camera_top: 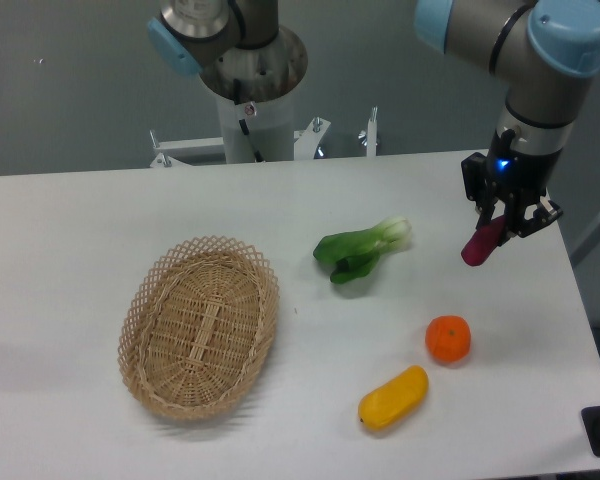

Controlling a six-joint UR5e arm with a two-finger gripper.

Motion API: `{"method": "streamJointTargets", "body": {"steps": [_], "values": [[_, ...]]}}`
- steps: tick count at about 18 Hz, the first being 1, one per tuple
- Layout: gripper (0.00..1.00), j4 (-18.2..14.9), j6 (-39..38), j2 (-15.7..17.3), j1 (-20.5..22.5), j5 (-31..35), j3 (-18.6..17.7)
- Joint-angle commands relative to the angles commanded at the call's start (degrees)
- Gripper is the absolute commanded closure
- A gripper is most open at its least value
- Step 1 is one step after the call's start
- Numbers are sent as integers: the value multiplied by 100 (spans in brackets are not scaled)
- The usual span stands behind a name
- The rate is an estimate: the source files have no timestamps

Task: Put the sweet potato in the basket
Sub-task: 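Carry the held purple sweet potato toward the wicker basket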

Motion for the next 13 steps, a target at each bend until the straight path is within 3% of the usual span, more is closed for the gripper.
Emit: {"method": "streamJointTargets", "body": {"steps": [7,13], "values": [[76,-35,-262,167,-61,18,-88],[76,52,-1561,237,-754,-44,-325]]}}
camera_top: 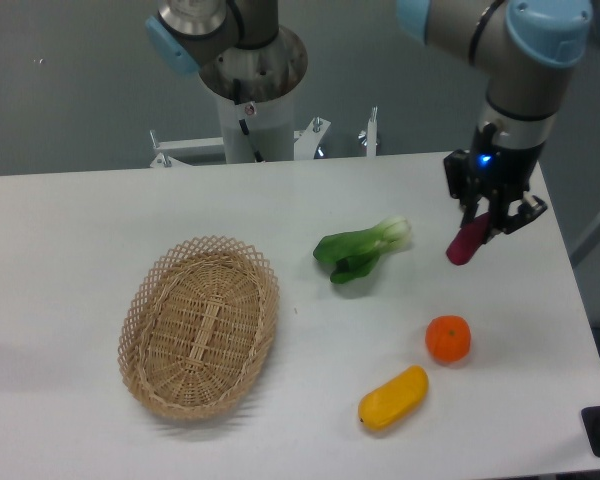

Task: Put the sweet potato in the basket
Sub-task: 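Carry the held purple sweet potato toward the wicker basket, then lower the gripper with the sweet potato into the basket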

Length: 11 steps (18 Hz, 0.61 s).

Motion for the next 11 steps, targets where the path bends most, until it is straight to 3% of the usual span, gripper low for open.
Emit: {"method": "streamJointTargets", "body": {"steps": [4,9,11], "values": [[75,184,-1406,62,-659,26,-246],[75,1579,-2980,27,-1573,53,-948],[75,1994,-3307,0,-1837,96,-1238]]}}
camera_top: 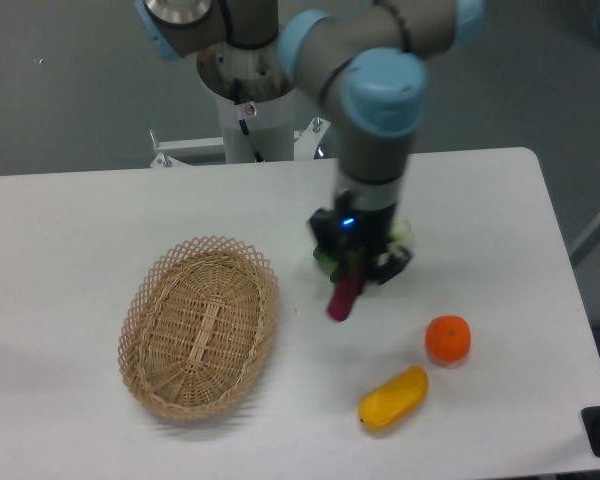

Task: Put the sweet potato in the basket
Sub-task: 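Lower the gripper with the sweet potato into the basket, then open the gripper to release the sweet potato in the basket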

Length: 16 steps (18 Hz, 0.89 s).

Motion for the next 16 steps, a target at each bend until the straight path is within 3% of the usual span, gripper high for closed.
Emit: {"method": "streamJointTargets", "body": {"steps": [4,7,16], "values": [[75,257,-177,-114,-527,333,-405],[75,292,-414,-351,-897,563,-432],[74,283,7,-817,-1293,817,-546]]}}
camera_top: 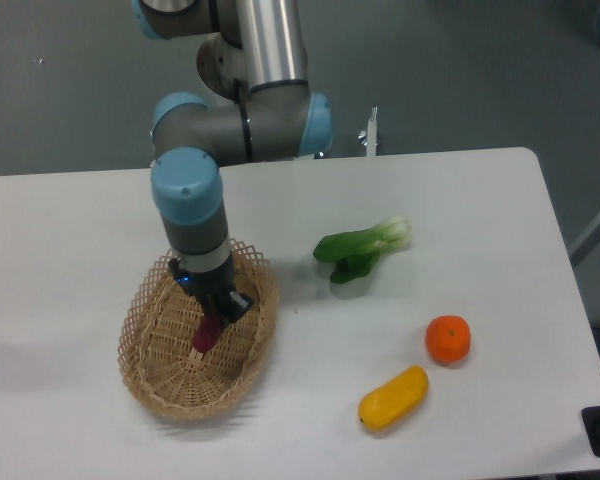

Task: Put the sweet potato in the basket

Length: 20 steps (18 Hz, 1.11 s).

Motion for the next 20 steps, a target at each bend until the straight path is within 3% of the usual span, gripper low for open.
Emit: {"method": "streamJointTargets", "body": {"steps": [3,5,6,8,14,20], "values": [[69,0,27,-18,-18,18,0],[42,17,9,17,-18,70,44],[24,18,9,52,-9,88,79],[0,0,-43,184,0,106,158],[0,-44,-88,474,509,132,711],[0,-140,552,650,1510,229,1186]]}}
